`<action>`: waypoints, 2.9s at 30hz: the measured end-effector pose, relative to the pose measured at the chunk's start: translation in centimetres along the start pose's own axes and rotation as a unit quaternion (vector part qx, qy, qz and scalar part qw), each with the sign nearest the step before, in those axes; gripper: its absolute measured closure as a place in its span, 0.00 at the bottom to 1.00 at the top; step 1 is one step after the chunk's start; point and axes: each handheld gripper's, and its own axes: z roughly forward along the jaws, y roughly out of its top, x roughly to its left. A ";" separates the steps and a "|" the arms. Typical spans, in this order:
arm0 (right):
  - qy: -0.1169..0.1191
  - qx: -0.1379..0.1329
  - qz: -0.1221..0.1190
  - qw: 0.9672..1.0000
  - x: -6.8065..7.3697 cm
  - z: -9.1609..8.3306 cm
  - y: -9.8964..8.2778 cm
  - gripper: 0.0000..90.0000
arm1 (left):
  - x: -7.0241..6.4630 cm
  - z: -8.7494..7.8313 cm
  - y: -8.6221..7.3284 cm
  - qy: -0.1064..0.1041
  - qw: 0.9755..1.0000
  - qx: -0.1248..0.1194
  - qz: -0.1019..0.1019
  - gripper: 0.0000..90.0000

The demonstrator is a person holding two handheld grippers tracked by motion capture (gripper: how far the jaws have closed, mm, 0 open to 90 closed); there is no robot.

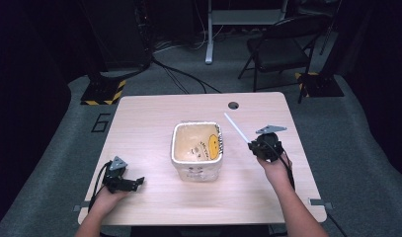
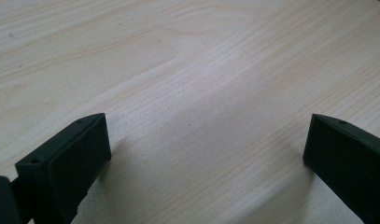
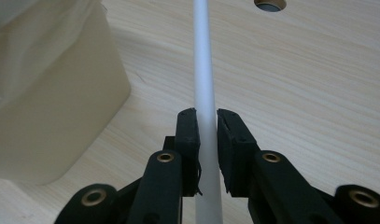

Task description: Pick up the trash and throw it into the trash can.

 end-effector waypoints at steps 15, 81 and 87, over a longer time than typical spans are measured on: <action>0.031 -0.019 -0.037 0.999 1.7 -3.1 1.8 0.87 | 0.0 0.0 0.0 0.000 1.000 0.000 0.000 0.00; 0.145 -0.017 -0.136 0.980 9.3 -5.6 3.2 0.86 | 0.0 0.0 0.0 0.001 1.000 0.000 0.000 0.00; 0.142 -0.026 -0.133 0.981 9.5 -5.6 3.2 0.73 | 0.0 0.0 0.0 0.001 1.000 0.000 0.000 0.00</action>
